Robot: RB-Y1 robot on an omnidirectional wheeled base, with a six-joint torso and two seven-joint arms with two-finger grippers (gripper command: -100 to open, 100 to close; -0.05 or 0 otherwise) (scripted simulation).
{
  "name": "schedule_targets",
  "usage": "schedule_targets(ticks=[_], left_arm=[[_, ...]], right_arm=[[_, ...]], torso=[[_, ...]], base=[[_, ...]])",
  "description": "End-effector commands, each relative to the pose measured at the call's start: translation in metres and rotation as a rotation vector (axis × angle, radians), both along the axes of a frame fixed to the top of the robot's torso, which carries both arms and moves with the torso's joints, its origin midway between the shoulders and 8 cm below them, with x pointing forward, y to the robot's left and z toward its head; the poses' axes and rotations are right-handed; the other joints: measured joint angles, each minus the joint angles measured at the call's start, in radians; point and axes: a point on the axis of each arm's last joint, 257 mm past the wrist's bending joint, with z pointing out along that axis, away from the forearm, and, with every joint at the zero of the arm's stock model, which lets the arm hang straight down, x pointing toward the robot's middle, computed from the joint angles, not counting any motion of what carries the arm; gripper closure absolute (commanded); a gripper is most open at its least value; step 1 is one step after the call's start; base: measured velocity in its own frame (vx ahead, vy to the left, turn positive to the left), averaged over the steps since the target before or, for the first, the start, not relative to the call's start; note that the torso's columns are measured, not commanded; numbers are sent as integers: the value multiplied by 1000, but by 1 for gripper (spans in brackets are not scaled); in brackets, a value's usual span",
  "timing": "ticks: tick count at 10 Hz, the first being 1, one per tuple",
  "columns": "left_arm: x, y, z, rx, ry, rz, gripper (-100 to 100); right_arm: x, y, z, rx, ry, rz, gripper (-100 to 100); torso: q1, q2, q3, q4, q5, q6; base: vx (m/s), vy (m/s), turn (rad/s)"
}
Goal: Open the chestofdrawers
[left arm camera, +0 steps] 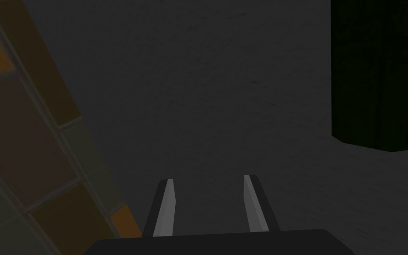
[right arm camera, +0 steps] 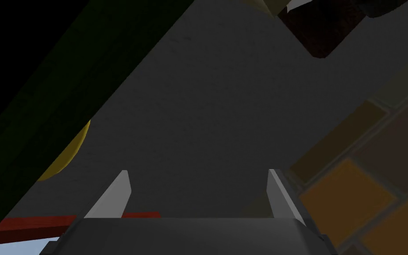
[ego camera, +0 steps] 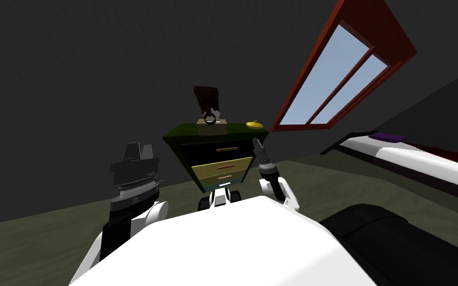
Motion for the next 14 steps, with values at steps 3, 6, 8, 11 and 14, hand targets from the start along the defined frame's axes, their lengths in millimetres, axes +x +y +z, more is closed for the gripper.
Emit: schedule_targets(ticks=[3, 6, 8, 11, 14], left_arm=[[0, 0, 0, 0, 0, 0, 0], [0, 0, 0, 0, 0, 0, 0], [0, 0, 0, 0, 0, 0, 0], [0, 0, 0, 0, 0, 0, 0], [0, 0, 0, 0, 0, 0, 0]], right_arm=[[9, 4, -11, -165, 1, -88, -100], [16, 6, -19, -284, 0, -157, -100], [23, 5, -27, -394, -2, -224, -100], [32, 4, -38, -520, -2, -294, -100], [37, 5, -46, -605, -1, -334, -100]], torso=[[-1, -1, 0, 0, 0, 0], [1, 0, 0, 0, 0, 0], [-1, 0, 0, 0, 0, 0], [-2, 0, 0, 0, -1, 0], [-2, 0, 0, 0, -1, 0]], base=[[8, 84, -45], [-1, 94, -46], [2, 104, -57], [-8, 101, -46], [-5, 85, -40]])
